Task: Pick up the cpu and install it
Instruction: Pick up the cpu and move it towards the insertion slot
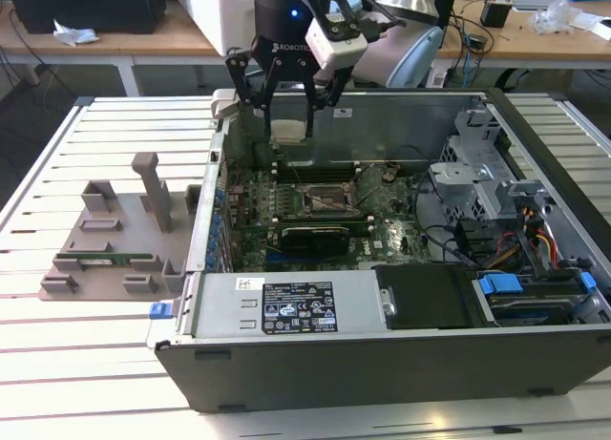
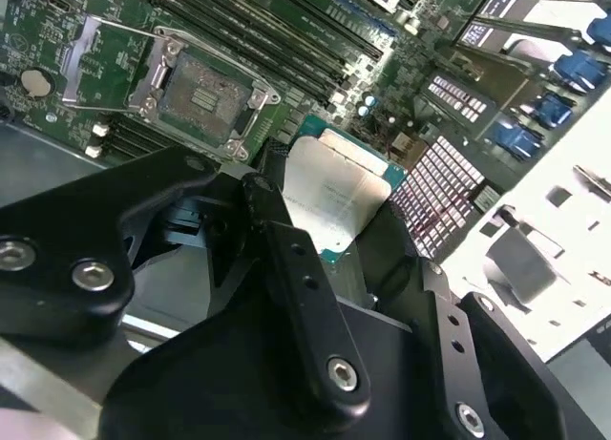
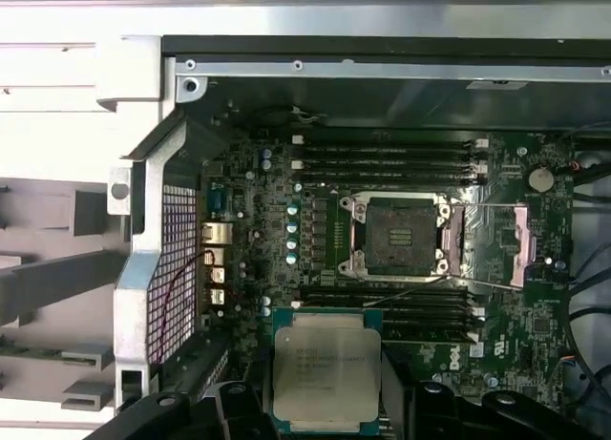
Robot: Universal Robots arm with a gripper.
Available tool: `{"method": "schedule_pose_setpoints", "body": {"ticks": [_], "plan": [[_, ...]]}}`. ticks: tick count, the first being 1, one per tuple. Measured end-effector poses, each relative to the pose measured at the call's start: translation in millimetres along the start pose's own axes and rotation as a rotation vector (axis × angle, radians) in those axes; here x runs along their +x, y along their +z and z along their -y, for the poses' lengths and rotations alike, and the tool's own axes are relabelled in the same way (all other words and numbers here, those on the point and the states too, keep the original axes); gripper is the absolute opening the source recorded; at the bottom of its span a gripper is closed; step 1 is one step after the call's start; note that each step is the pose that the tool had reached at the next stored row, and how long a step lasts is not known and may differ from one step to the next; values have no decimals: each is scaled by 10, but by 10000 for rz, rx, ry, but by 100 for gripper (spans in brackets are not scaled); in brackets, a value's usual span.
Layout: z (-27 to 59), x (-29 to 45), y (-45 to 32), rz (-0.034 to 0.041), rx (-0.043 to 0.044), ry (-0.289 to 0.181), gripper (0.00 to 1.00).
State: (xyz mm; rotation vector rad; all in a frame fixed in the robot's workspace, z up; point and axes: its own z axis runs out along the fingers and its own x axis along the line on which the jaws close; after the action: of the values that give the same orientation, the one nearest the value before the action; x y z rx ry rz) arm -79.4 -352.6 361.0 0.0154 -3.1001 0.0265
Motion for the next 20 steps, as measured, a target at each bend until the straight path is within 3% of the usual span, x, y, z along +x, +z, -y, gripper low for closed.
{"method": "schedule_pose_setpoints", "body": {"ticks": [3, 10, 20], "plan": [[0, -54, 50, -10, 2, -1, 54], [-4, -105, 192, -18, 2, -1, 54], [-8, -158, 334, -24, 2, -2, 54]]}}
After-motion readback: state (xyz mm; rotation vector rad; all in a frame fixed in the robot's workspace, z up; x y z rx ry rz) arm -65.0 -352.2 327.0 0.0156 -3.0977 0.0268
